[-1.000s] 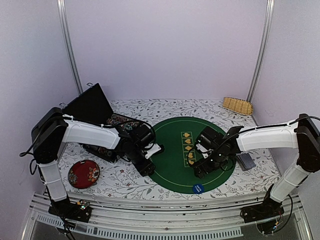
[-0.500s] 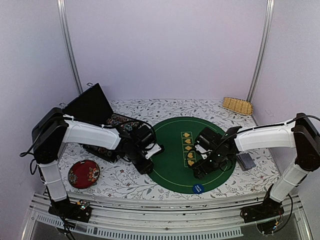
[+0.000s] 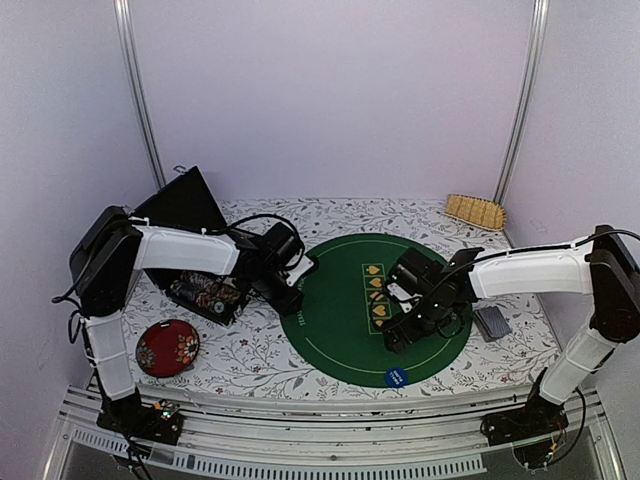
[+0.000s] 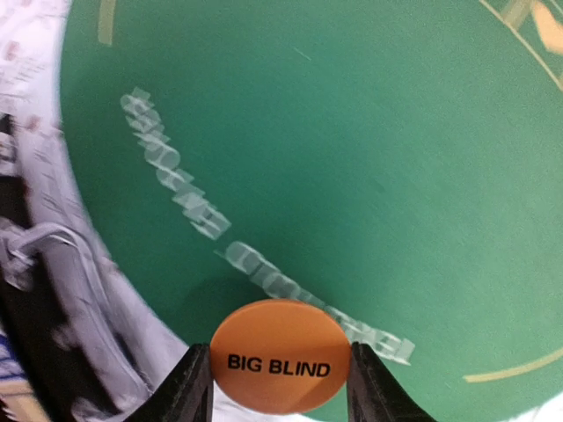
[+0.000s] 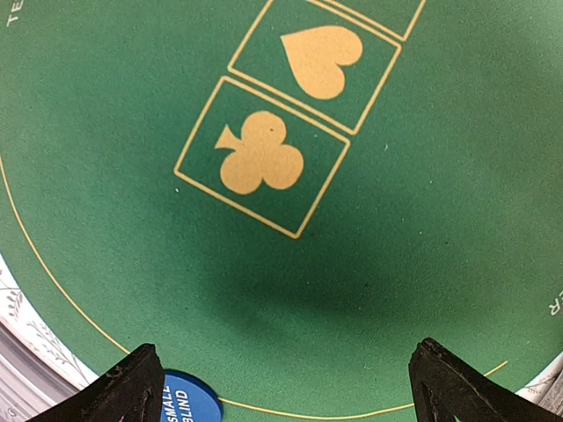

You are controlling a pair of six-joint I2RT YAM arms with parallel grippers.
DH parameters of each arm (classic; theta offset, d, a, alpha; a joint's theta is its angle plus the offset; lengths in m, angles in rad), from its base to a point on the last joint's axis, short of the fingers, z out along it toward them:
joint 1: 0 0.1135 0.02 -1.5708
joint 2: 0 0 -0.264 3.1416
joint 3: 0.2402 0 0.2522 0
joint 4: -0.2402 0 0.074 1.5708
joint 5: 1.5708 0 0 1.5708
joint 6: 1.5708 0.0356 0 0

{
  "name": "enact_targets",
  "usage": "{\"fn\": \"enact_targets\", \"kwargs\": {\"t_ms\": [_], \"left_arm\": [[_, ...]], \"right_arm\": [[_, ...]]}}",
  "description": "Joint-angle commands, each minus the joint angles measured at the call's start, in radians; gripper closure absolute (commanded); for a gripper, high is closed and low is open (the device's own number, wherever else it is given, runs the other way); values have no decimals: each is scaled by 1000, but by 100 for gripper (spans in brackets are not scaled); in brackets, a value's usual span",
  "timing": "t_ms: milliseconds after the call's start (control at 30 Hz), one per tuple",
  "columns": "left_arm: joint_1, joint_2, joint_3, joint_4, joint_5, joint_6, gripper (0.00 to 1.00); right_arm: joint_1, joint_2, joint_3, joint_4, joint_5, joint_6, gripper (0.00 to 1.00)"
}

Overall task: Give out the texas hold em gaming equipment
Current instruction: Pick up the big blind button from the poker table mat, then place the big blind button in the big blind area, then pick up the pile of poker chips from the chip case.

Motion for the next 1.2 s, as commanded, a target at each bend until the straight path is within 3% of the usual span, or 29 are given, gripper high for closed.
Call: {"fn": "enact_targets", "kwargs": {"t_ms": [0,167,333,533,800,867,1000,1167], "left_arm": [[32,76,69,30,-2,37,69],[39,113,99,15,21,54,62],[39,69,123,8,0,58,25],[70,-94,134,7,5,46,4],[250,-339,-6,-142,-56,-124,4],[305,-382,-45,-191,-85,-154,9],[381,-398,-67,-316,-65,-190,30],[390,-336,-83,-378,-2,-210,29]], "right_arm": [[-2,0,32,-9,17,2,1],[-2,-1,39,-17,23,3,1],[-2,2,55,-20,20,2,1],[-2,0,81,-23,21,-11,1],[-2,-21,74,12,16,-56,1],[-2,-11,75,19,11,-74,1],[-2,11,79,24,10,-100,1],[-1,15,67,36,12,-115,1]]}}
